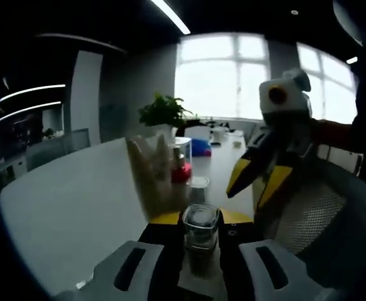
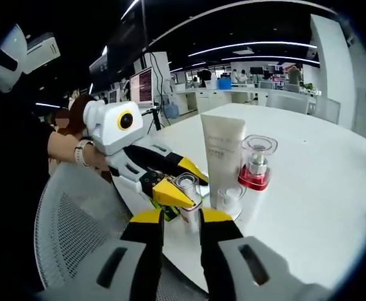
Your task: Arrange the skincare products in the storage area until every visible bottle or jar stands upright without overlapping.
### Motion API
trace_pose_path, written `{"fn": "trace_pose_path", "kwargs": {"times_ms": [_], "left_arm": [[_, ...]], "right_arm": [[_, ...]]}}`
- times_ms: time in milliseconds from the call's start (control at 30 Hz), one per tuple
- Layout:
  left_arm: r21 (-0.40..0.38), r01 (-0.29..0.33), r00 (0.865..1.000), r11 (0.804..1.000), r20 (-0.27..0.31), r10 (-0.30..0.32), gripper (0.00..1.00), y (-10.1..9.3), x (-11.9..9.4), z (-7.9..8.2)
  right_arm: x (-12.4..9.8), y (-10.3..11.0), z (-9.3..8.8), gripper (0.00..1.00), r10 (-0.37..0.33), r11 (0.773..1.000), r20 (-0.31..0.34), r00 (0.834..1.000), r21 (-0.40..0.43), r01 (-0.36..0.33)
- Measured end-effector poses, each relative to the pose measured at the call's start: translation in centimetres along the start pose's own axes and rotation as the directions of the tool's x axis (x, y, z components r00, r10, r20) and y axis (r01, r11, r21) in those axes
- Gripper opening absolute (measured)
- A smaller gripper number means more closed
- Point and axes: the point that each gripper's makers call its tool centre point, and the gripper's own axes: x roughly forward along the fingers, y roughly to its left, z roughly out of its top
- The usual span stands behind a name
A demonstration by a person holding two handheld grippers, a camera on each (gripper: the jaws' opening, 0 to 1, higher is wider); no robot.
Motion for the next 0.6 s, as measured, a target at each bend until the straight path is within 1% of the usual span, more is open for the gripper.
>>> {"fn": "trace_pose_path", "kwargs": {"times_ms": [33,133,233,400,467,533,600], "left_arm": [[0.0,0.013,1.0,1.0,-0.001,-0.013,0.18,-0.2,0.0,0.0],[0.013,0.01,1.0,1.0,-0.005,-0.01,0.18,-0.2,0.1,-0.1],[0.041,0.01,1.0,0.999,-0.027,-0.009,0.19,-0.4,0.2,-0.5],[0.036,0.016,0.999,0.999,-0.048,-0.014,0.25,-0.5,0.2,-0.7],[0.044,0.006,0.998,0.999,-0.058,-0.003,0.27,-0.2,0.2,-0.8],[0.054,0.0,0.996,0.999,-0.092,0.005,0.31,0.0,0.1,-1.1],[0.056,0.005,0.994,0.998,-0.109,0.001,0.32,-0.1,-0.1,-1.3]], "right_arm": [[0.0,0.0,0.0,0.22,0.002,1.0,-0.001,1.0,0.0,-0.002],[0.0,0.1,-0.1,0.22,0.003,1.0,-0.003,1.0,-0.001,-0.003],[-0.1,0.1,0.0,0.22,0.003,1.0,-0.003,1.0,-0.001,-0.003],[-0.1,0.1,-0.1,0.22,0.002,1.0,-0.004,1.0,0.001,-0.002],[-0.2,0.0,-0.2,0.22,0.0,1.0,-0.008,1.0,0.001,0.0],[-0.3,-0.1,-0.2,0.22,-0.004,1.0,-0.008,1.0,0.001,0.004],[-0.3,-0.3,-0.3,0.22,-0.005,1.0,-0.008,1.0,0.002,0.005]]}}
